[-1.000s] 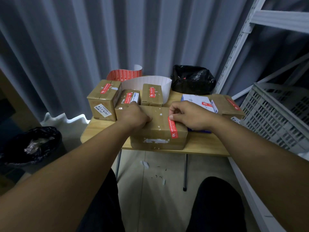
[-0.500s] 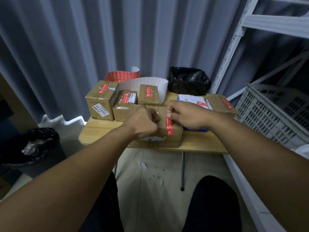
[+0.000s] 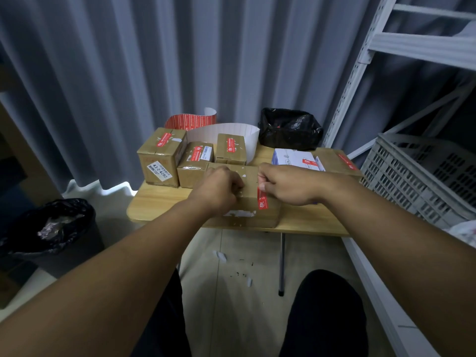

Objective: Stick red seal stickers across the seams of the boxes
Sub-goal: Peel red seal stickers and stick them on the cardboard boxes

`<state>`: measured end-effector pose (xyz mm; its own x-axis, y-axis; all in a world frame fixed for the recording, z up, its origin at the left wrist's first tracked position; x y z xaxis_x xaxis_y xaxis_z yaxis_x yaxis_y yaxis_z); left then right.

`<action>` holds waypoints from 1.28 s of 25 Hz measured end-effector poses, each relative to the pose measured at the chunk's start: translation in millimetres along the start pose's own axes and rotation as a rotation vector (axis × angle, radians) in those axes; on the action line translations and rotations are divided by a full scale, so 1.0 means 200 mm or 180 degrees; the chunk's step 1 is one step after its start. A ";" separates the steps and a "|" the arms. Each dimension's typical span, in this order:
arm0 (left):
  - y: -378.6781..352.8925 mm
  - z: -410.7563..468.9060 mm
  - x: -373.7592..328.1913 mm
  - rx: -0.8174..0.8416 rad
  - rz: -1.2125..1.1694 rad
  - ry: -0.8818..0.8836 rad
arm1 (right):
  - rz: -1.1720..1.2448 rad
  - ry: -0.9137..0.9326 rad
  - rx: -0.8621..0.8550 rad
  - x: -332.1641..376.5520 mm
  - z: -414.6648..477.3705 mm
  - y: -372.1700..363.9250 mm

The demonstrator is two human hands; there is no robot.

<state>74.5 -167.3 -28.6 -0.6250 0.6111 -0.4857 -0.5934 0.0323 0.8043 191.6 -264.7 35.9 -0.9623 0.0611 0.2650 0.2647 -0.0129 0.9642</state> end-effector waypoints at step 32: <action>0.13 -0.10 0.09 -0.0320 -0.0675 0.0961 | 0.1778 -0.0561 -0.1112 -0.22 -0.01 -0.01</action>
<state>38.6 -171.3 -23.6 -0.5955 0.3381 -0.7287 -0.7629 0.0462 0.6449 233.2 -269.7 22.9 -0.6548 0.1130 0.7473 0.6546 -0.4095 0.6355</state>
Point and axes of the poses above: each hand's wrist, its own z-axis towards the middle knuckle, its own y-axis out of the back of the hand, x = y × z, the point moved 5 cm from there along z, towards the middle knuckle, and after that the axes turned 13 degrees about -x, right-handed, at the moved point
